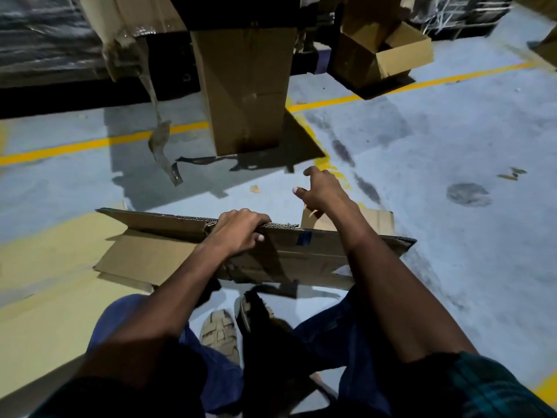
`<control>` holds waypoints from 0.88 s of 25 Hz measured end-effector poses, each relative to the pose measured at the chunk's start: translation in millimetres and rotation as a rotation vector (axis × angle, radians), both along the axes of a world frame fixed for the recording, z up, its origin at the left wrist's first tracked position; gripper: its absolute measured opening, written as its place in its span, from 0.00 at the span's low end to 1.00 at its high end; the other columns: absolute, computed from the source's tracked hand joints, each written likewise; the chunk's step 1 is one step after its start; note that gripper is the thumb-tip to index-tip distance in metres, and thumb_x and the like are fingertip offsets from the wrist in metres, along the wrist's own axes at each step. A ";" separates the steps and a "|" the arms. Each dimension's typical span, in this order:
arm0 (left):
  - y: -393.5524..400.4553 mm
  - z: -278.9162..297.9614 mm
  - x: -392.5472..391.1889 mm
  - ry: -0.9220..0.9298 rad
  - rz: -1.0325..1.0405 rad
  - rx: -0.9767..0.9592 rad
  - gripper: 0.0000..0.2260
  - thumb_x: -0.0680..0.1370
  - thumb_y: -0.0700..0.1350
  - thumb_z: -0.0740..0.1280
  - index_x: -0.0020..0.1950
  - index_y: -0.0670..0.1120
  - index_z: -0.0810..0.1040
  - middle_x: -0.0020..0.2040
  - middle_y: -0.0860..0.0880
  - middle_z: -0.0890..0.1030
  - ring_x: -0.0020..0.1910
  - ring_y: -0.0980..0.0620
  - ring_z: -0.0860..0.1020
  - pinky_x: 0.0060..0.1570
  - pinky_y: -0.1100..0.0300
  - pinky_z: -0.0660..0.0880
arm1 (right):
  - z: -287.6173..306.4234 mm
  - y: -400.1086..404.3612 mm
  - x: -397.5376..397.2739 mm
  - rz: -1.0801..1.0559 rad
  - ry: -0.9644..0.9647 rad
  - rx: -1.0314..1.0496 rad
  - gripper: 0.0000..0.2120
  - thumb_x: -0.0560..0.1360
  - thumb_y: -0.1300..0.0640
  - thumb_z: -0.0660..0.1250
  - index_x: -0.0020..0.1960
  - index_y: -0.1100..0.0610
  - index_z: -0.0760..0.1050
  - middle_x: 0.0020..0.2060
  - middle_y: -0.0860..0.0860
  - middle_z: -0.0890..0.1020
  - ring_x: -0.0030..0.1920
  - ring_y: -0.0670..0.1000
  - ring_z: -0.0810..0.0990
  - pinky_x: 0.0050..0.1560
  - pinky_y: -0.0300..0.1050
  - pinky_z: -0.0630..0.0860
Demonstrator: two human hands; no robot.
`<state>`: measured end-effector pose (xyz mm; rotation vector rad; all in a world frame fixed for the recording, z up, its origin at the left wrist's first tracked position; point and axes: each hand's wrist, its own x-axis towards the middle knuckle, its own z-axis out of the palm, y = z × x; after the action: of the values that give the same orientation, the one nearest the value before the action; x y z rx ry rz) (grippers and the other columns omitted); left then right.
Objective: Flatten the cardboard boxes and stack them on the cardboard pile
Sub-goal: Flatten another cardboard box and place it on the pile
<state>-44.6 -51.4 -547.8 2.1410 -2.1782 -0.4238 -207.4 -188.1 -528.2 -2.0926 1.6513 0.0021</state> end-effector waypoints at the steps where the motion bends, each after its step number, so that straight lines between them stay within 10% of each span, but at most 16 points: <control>1: 0.7 -1.9 1.8 0.015 -0.003 0.007 0.18 0.78 0.48 0.70 0.68 0.54 0.75 0.61 0.47 0.81 0.63 0.43 0.77 0.57 0.53 0.72 | -2.8 -3.6 -0.4 -0.010 -0.017 0.018 0.28 0.76 0.42 0.67 0.72 0.53 0.66 0.66 0.58 0.73 0.64 0.65 0.74 0.62 0.60 0.74; 9: 2.5 -7.1 19.1 0.067 -0.051 0.047 0.17 0.77 0.48 0.71 0.65 0.54 0.78 0.57 0.48 0.83 0.60 0.43 0.78 0.53 0.53 0.73 | -16.0 -5.2 -19.6 -0.036 0.120 0.189 0.27 0.79 0.36 0.61 0.70 0.53 0.67 0.59 0.55 0.76 0.49 0.58 0.81 0.59 0.55 0.76; 17: 0.6 -17.8 23.6 0.054 -0.068 -0.009 0.11 0.78 0.51 0.69 0.59 0.51 0.79 0.53 0.46 0.84 0.55 0.42 0.79 0.49 0.53 0.73 | 25.6 16.0 6.7 0.241 0.146 0.226 0.32 0.79 0.30 0.52 0.70 0.51 0.73 0.67 0.55 0.76 0.65 0.59 0.75 0.60 0.52 0.72; 22: -1.6 -21.7 20.4 0.046 -0.012 -0.072 0.10 0.78 0.50 0.69 0.58 0.51 0.81 0.52 0.46 0.84 0.55 0.42 0.79 0.50 0.53 0.71 | 16.0 42.8 10.5 0.494 0.257 0.391 0.34 0.71 0.29 0.66 0.73 0.42 0.69 0.69 0.51 0.75 0.66 0.55 0.75 0.64 0.51 0.72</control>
<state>-24.2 -53.1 -569.5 2.0614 -2.1484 -0.3850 -196.9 -145.2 -512.1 -2.1844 1.0987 0.7171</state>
